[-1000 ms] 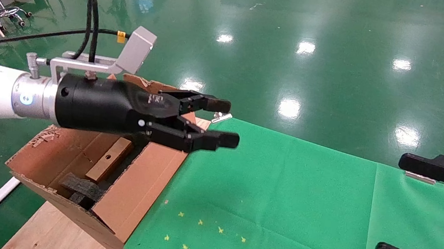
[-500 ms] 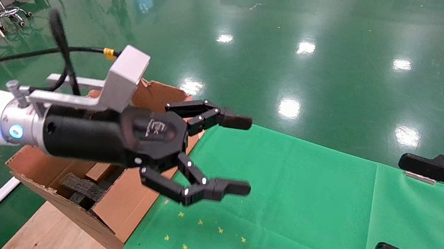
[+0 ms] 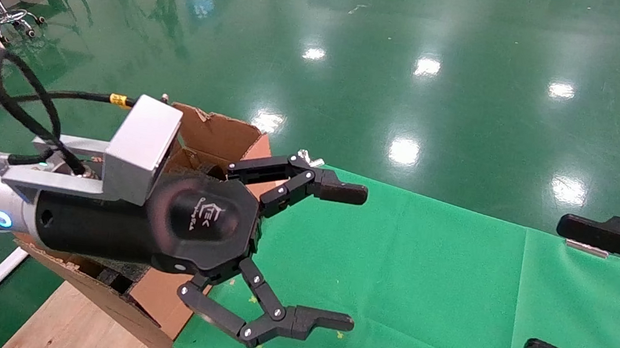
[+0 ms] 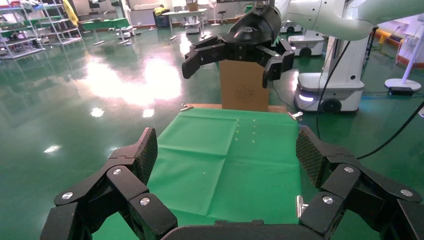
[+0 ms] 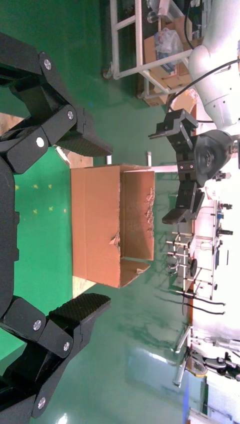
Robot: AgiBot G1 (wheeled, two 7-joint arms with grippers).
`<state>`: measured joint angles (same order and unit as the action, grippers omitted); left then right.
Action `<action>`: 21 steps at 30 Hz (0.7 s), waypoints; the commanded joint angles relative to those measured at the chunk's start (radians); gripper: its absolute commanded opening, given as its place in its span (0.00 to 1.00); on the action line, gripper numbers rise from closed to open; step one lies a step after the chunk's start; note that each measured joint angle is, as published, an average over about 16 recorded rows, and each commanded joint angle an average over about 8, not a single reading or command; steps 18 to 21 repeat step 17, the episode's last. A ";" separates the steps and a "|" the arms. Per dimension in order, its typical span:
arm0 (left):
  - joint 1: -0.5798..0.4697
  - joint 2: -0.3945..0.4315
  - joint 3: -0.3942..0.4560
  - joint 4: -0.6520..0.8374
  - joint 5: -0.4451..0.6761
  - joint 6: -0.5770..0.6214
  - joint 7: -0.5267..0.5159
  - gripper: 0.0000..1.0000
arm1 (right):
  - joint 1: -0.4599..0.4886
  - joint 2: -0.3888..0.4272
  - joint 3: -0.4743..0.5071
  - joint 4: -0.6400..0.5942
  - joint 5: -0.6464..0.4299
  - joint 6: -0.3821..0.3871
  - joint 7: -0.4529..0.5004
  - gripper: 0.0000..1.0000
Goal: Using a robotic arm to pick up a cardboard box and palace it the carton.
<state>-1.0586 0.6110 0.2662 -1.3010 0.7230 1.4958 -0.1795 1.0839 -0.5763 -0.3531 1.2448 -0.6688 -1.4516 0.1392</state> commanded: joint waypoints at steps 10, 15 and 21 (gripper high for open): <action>-0.008 0.000 0.007 0.009 0.002 0.000 -0.006 1.00 | 0.000 0.000 0.000 0.000 0.000 0.000 0.000 1.00; -0.011 0.000 0.010 0.013 0.004 0.000 -0.008 1.00 | 0.000 0.000 0.000 0.000 0.000 0.000 0.000 1.00; -0.012 0.000 0.010 0.013 0.005 0.000 -0.008 1.00 | 0.000 0.000 0.000 0.000 0.000 0.000 0.000 1.00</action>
